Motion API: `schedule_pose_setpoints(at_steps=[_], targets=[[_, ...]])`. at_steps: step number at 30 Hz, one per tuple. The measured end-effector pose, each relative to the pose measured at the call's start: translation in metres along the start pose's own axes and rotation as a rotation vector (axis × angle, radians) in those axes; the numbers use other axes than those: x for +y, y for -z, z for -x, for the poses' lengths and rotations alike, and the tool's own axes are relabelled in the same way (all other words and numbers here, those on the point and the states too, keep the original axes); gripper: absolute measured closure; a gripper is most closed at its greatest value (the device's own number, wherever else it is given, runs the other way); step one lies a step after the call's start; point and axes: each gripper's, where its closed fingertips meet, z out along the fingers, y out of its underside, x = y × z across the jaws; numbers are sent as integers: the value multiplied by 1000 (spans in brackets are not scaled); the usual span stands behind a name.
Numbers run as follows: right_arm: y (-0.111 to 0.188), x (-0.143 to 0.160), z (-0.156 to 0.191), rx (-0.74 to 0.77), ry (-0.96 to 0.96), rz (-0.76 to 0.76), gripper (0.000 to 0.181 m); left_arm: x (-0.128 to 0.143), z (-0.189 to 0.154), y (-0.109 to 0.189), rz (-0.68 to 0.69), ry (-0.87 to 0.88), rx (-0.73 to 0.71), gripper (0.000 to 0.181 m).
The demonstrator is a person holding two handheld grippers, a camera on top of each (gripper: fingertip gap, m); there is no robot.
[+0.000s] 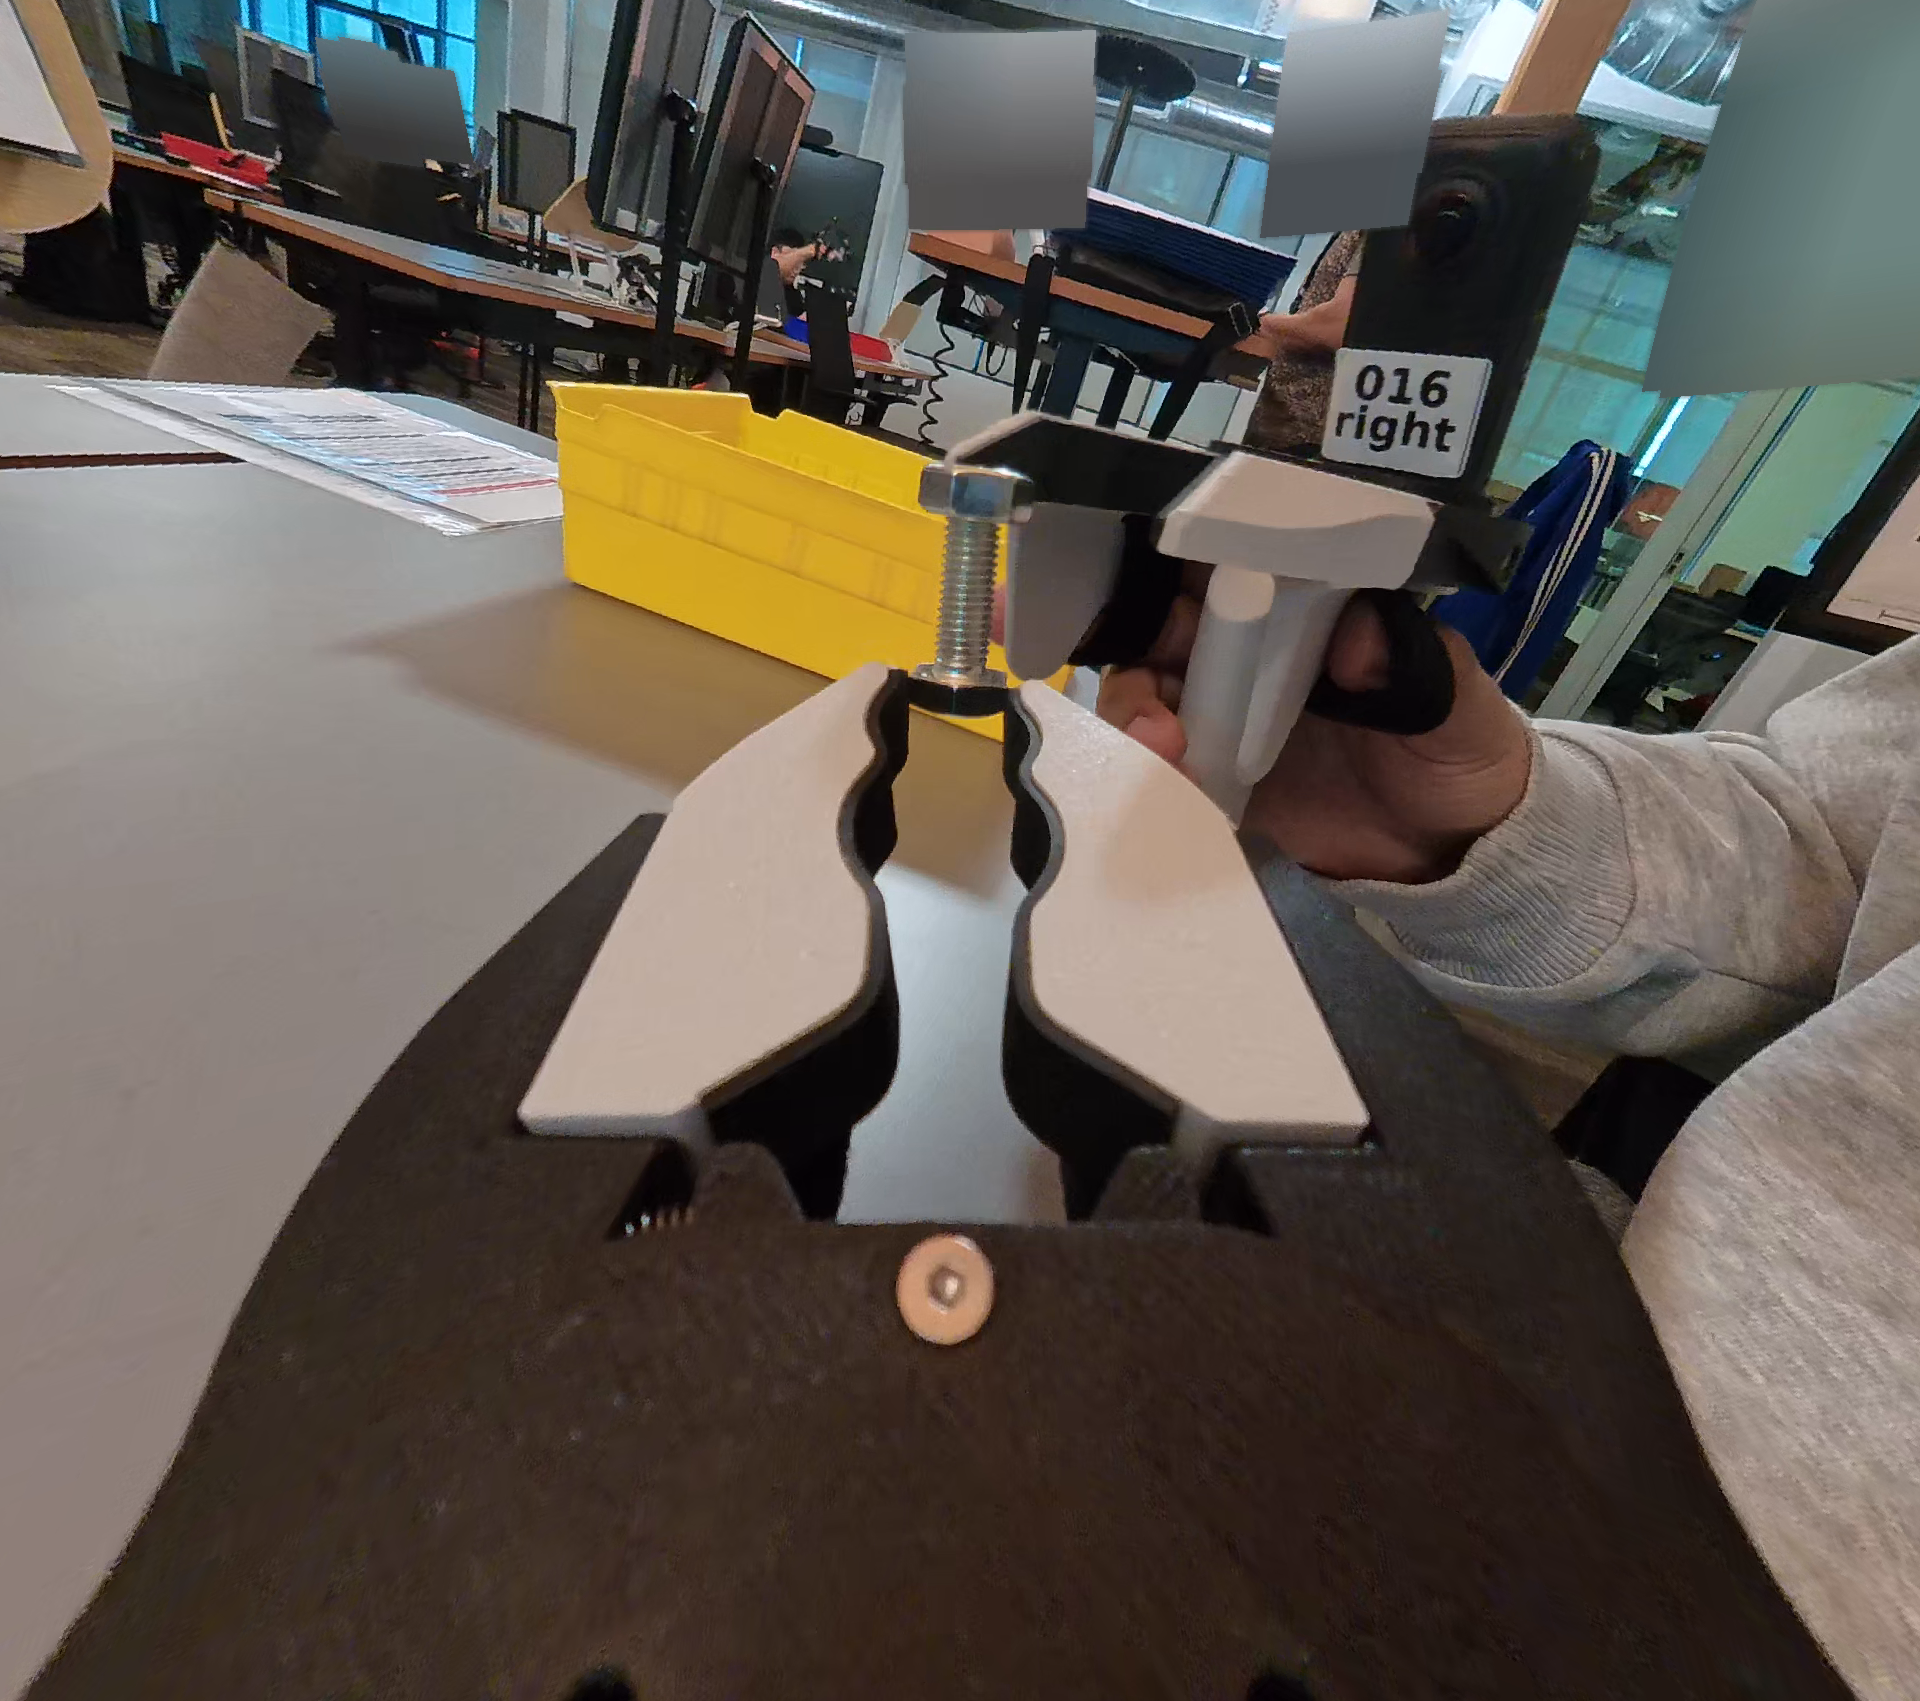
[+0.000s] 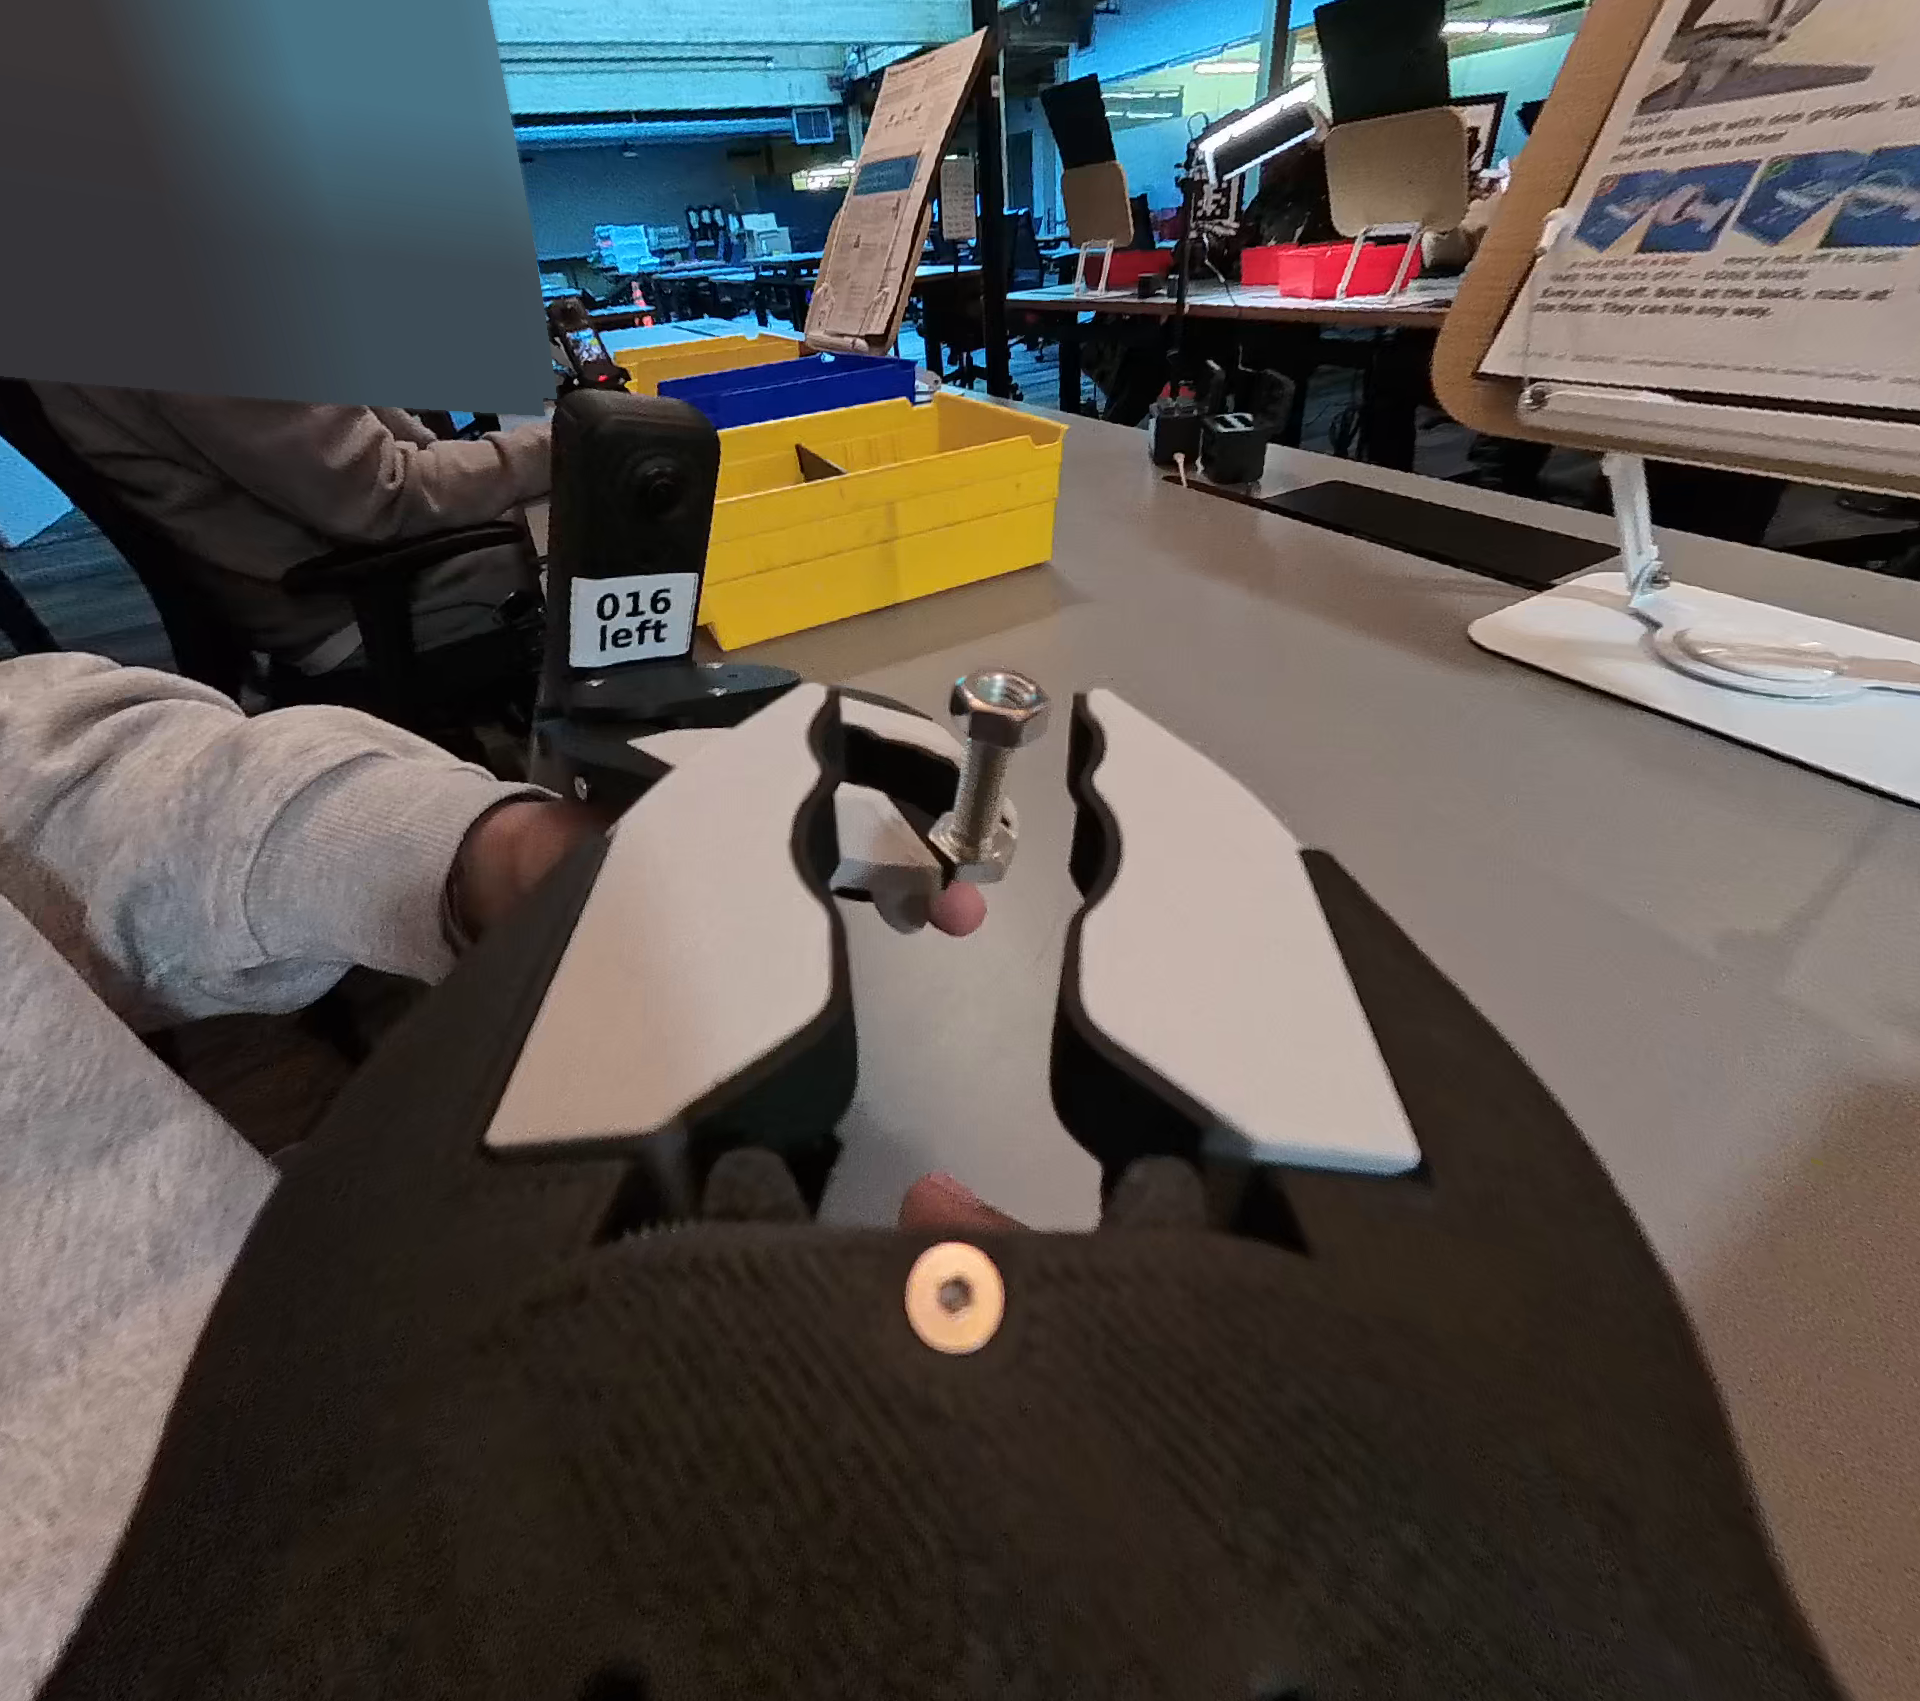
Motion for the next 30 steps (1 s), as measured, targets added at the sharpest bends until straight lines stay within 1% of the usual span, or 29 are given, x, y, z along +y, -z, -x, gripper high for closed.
schedule_pose_setpoints(at_steps=[3,6,8,13,17,18,20,21,24,27,30], targets=[[0,0,3,-8,7,3,143,-1,3,1,-3,10,-13,162],[2,-1,4,-21,3,-1,158,0,4,1,1,11,-17,162],[3,-3,1,-9,-7,-12,156,0,3,1,4,7,-13,163],[1,-1,-2,11,1,-10,139,2,1,0,12,-3,-10,162],[-1,2,4,-12,7,0,138,0,4,1,2,10,-18,162],[0,1,5,-15,11,-4,142,0,5,1,1,18,-20,162],[2,-1,6,-29,11,-8,155,0,6,1,0,21,-22,162],[2,-2,5,-22,6,-14,155,0,5,1,1,19,-21,162],[3,-4,-1,11,8,-32,145,1,3,0,9,1,-17,163],[0,1,-1,15,6,-11,134,2,2,0,13,-4,-14,162],[-3,5,3,0,12,7,134,1,3,1,7,3,-17,162]])
